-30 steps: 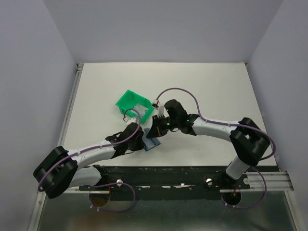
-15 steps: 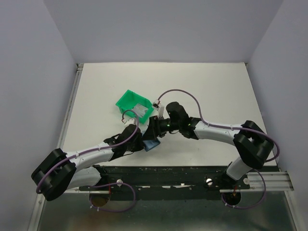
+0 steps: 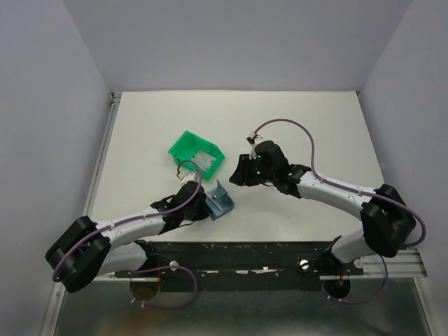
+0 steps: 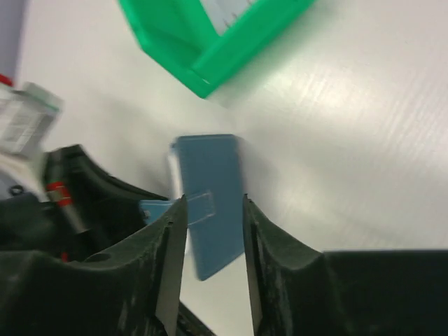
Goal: Put the credit cards into the card holder
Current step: Close the card holder at the center of the board.
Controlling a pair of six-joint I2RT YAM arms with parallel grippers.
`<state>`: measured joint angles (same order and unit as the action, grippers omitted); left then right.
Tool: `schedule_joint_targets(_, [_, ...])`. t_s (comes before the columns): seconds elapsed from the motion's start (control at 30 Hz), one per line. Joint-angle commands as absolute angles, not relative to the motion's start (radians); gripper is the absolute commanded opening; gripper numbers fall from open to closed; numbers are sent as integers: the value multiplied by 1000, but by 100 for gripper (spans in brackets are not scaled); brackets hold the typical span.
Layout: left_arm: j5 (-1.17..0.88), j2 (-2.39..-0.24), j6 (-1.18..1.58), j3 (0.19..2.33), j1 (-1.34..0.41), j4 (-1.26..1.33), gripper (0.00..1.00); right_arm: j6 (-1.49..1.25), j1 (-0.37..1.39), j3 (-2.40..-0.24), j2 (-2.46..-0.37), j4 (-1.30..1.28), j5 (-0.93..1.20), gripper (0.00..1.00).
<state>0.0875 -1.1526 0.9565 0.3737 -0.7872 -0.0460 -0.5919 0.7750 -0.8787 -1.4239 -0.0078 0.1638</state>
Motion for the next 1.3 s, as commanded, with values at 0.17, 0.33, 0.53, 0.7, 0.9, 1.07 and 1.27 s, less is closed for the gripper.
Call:
schedule_joint_targets(0.17, [71, -1161, 954, 347, -787, -121, 0, -468, 769, -1020, -1690, -152, 231, 38])
schedule_joint_targets(0.33, [69, -1166, 953, 356, -787, -132, 0, -446, 793, -1037, -1732, -87, 417, 34])
schedule_joint_targets(0.53, [67, -1175, 946, 367, -787, -130, 0, -431, 857, -1060, -1781, -101, 462, 33])
schedule_joint_targets(0.7, [66, -1178, 951, 371, -787, -133, 0, -449, 885, -1049, -1838, -95, 460, 34])
schedule_joint_targets(0.9, [86, -1099, 951, 400, -787, -237, 0, -457, 888, -1040, -1899, -112, 405, 34])
schedule_joint_targets(1.07, [173, -895, 969, 396, -787, -369, 0, -466, 888, -1025, -1904, -133, 348, 34])
schedule_joint_targets(1.27, [256, -793, 953, 419, -779, -414, 0, -480, 890, -1003, -1921, -130, 339, 34])
